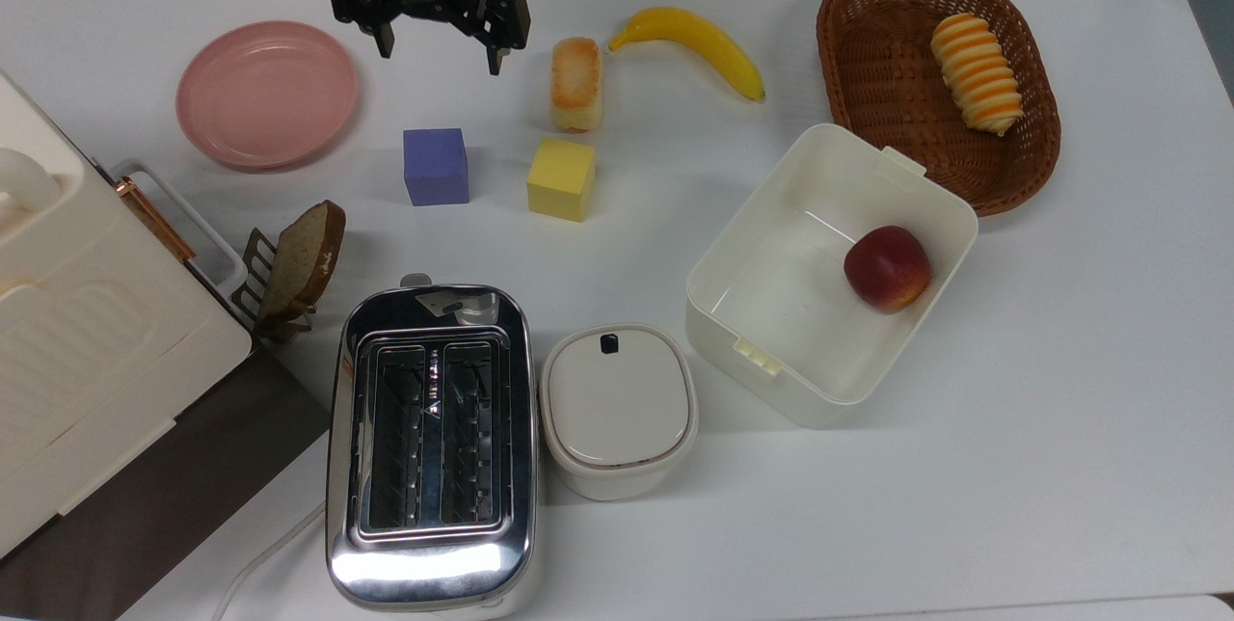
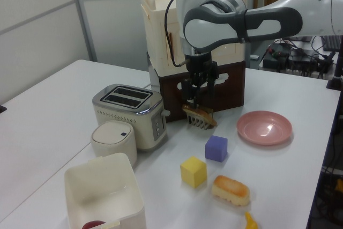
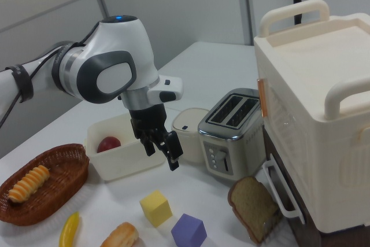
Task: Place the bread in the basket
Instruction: 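Move the gripper down over the small bread roll and grasp it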
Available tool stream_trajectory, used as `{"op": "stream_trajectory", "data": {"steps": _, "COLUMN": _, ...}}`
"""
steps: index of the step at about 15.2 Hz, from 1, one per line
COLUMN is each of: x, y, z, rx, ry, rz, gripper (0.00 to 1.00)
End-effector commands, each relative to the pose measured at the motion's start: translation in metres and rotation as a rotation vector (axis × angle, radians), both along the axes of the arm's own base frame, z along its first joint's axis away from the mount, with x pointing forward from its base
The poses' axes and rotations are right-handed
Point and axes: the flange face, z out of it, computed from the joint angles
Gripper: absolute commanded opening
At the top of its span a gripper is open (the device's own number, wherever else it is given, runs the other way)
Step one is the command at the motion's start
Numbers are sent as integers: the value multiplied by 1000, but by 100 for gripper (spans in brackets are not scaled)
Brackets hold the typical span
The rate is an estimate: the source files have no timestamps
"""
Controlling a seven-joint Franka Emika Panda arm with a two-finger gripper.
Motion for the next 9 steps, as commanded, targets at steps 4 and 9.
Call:
{"op": "stream_trajectory", "data": {"steps": 4, "x": 1, "y": 4, "z": 0, "rx": -9, "ry": 16, "rz": -7, "gripper": 100}}
{"op": "stream_trajectory", "data": {"steps": 9, "x": 1, "y": 3, "z": -2, "rx": -8, "ry": 19, "rz": 1, "gripper": 100}}
